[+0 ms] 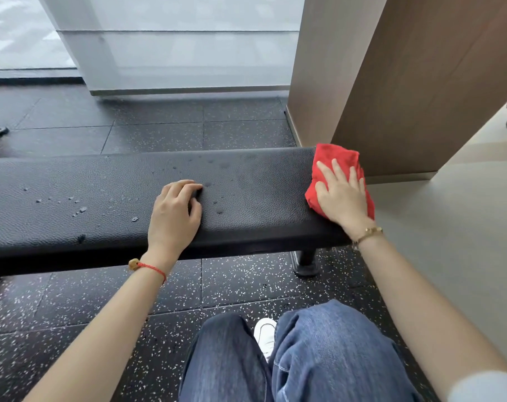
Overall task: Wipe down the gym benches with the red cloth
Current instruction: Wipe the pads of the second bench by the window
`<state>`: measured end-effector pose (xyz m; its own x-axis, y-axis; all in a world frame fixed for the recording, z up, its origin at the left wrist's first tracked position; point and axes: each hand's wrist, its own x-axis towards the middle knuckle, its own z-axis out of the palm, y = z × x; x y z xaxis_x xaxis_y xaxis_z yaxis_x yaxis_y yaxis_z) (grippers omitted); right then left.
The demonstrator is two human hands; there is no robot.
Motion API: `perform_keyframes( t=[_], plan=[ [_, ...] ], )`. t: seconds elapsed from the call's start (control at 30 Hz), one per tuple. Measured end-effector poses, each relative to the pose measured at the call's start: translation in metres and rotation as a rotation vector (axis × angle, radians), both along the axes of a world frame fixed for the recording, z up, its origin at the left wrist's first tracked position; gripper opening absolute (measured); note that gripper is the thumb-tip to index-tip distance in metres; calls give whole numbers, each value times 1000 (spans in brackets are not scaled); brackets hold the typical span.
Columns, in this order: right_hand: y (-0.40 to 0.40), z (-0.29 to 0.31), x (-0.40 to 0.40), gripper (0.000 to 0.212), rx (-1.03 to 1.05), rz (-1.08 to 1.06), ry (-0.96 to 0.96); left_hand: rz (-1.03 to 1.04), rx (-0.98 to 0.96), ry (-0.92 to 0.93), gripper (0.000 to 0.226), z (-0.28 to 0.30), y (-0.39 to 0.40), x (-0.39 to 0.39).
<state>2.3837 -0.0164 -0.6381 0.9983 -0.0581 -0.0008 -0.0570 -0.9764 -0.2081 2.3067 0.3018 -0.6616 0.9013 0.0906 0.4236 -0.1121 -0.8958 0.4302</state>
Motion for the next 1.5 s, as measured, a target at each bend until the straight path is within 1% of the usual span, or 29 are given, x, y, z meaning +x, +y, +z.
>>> perform_keyframes(
  t=[0.07, 0.17, 0.27, 0.37, 0.43, 0.5, 0.6, 0.7, 0.8, 1.0, 1.07, 1.13, 1.3, 1.4, 1.5],
  plan=[
    [15, 8, 27, 53, 2, -3, 58, 1, 4, 3, 27, 0, -1, 0],
    [50, 10, 32, 54, -20, 148, 34, 1, 3, -2, 27, 0, 0, 0],
    [66, 6, -2, 55, -4, 362, 4, -4, 1, -1, 27, -1, 0, 1],
    [50, 3, -42, 55, -8, 488, -50, -15, 3, -8, 28, -2, 2, 1],
    [28, 0, -57, 54, 13, 473, -72, -20, 2, -16, 28, -3, 4, 1],
    [4, -1, -49, 52, 11, 375, -72, -22, 2, -15, 28, -3, 3, 2],
    [-5, 4, -4, 52, 0, 201, -6, -10, 7, -12, 28, -2, 2, 1],
    [10, 9, 34, 52, 33, 123, 49, -3, 4, -7, 27, -2, 2, 1],
    [15, 8, 32, 53, 40, 141, 33, -3, 5, 0, 28, -1, 2, 0],
    [-16, -4, -42, 53, 8, 156, -83, -12, 6, 6, 29, -1, 2, 1],
    [-21, -7, -49, 54, 3, 138, -95, -10, 9, 5, 29, -2, 2, 1],
    [-21, -6, -36, 53, -2, 101, -91, -9, 9, 6, 29, -1, 2, 0],
    [-3, 7, 28, 53, 7, 48, 25, 2, 24, 6, 28, 0, 0, 0],
    [15, 9, 38, 55, -7, 118, 5, 7, 18, 3, 28, 0, 0, 0],
    [10, 9, 18, 58, 14, 220, -20, 13, 19, 1, 28, -1, -1, 0]
  ],
)
